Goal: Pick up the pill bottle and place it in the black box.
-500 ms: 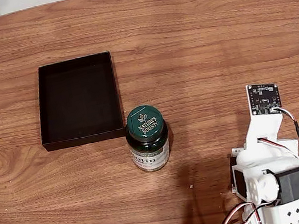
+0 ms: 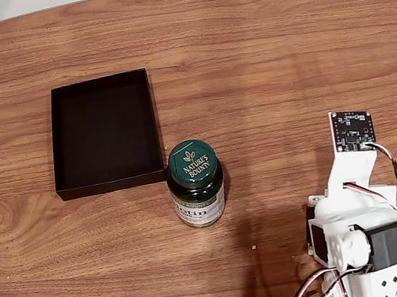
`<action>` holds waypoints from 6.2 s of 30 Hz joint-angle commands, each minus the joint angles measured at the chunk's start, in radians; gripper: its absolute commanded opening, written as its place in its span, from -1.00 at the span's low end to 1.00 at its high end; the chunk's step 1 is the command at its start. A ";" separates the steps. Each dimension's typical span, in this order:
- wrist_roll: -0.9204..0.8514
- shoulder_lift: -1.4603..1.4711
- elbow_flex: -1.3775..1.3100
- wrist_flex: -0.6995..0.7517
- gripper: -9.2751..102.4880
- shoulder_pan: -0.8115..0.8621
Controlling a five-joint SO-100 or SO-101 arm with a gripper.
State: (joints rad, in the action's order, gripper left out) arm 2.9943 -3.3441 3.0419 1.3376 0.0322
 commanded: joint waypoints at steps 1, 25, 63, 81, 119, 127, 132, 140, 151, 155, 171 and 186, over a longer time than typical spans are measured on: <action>-0.038 0.005 -0.012 0.167 -0.83 -0.015; -0.032 0.005 -0.012 0.167 -0.83 -0.014; -0.037 0.005 -0.012 0.167 -0.83 -0.014; 0.083 0.184 -0.081 0.160 -0.83 -0.147; 0.114 0.402 -0.187 0.051 -0.82 -0.476; 0.028 0.419 -0.160 -0.087 -0.56 -0.528; 0.143 0.413 -0.152 -0.114 -0.41 -0.529; 0.207 0.410 -0.163 -0.129 -0.20 -0.502; 0.232 0.411 -0.101 -0.318 0.10 -0.466; 0.233 0.417 -0.080 -0.499 0.18 -0.437; 0.242 0.488 -0.130 -0.765 0.17 -0.422; 0.235 0.603 -0.110 -1.006 0.13 -0.407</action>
State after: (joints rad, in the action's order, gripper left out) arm 3.2428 -2.7673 2.9882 0.3988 -0.3804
